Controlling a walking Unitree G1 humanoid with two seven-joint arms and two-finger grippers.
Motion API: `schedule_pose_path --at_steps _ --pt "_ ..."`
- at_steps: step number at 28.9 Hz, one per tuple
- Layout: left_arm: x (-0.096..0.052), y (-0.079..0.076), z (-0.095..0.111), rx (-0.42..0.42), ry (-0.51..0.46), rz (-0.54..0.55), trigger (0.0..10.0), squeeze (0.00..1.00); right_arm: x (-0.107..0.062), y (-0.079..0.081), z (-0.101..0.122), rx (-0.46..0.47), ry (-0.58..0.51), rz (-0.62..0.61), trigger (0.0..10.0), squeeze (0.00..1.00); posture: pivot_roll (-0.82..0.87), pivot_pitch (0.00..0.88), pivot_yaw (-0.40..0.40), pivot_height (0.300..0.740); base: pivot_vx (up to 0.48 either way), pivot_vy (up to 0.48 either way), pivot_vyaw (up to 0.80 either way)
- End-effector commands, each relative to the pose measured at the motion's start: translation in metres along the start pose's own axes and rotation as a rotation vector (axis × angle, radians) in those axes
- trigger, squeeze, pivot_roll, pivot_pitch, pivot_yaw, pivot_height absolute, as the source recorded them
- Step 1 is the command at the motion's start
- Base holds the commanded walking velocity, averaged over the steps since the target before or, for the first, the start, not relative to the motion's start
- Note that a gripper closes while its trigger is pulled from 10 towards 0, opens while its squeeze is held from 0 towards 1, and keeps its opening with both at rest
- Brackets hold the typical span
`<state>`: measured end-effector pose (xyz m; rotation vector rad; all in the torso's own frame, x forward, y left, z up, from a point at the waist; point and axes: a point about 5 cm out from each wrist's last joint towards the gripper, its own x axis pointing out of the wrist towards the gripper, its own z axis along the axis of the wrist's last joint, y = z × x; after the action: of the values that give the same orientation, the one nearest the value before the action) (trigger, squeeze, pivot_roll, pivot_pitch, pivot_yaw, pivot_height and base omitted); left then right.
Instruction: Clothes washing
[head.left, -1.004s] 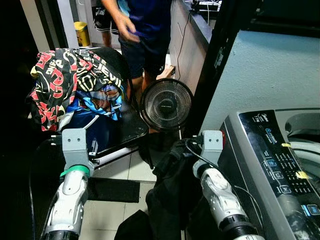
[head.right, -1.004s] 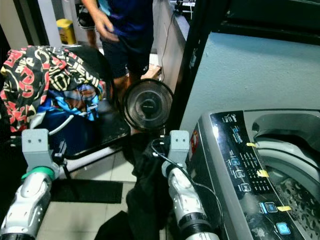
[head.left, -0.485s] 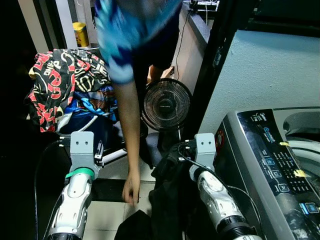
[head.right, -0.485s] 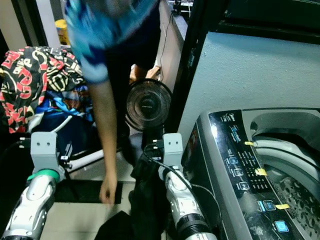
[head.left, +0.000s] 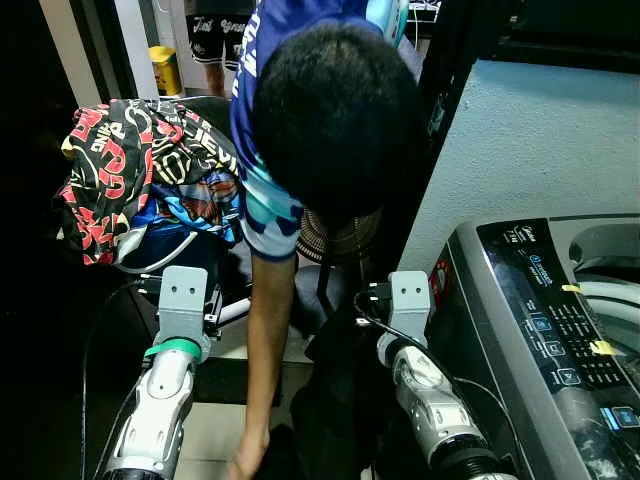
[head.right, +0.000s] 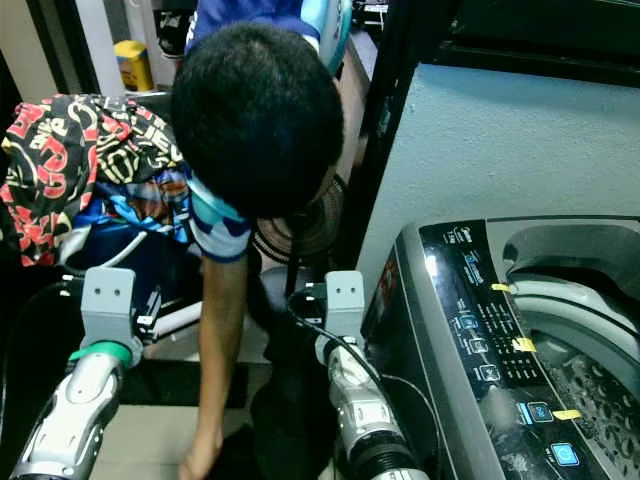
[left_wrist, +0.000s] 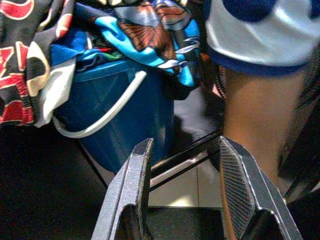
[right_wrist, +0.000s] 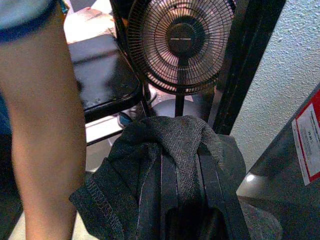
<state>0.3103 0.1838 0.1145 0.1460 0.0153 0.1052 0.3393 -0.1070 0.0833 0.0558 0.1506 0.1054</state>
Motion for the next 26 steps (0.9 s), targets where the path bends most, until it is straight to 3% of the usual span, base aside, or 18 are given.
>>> schedule_pose_path --at_steps 1,10,15,26 --pt "-0.0003 -0.0011 -0.0028 -0.009 0.014 -0.003 10.0 0.00 0.0022 -0.0003 0.0078 0.000 -0.036 -0.004 10.0 0.00 0.15 0.000 0.003 0.740 0.000 0.000 0.00" --pt "0.0052 -0.0018 0.0053 -0.022 -0.007 -0.006 10.0 0.00 0.0018 -0.0058 0.0051 0.018 -0.017 -0.035 10.0 0.00 0.15 0.004 -0.007 0.740 0.000 0.000 0.00" --pt "0.0053 0.0022 -0.0022 -0.100 0.045 0.060 10.0 0.00 0.0031 0.0010 0.0048 -0.015 -0.021 0.007 10.0 0.00 0.16 0.000 0.004 0.740 0.000 0.000 0.00" --pt "0.0039 0.0032 0.0024 -0.077 0.016 0.029 10.0 0.00 0.0056 -0.0001 0.0108 0.021 -0.036 -0.012 10.0 0.00 0.16 0.004 0.005 0.740 0.000 0.000 0.00"
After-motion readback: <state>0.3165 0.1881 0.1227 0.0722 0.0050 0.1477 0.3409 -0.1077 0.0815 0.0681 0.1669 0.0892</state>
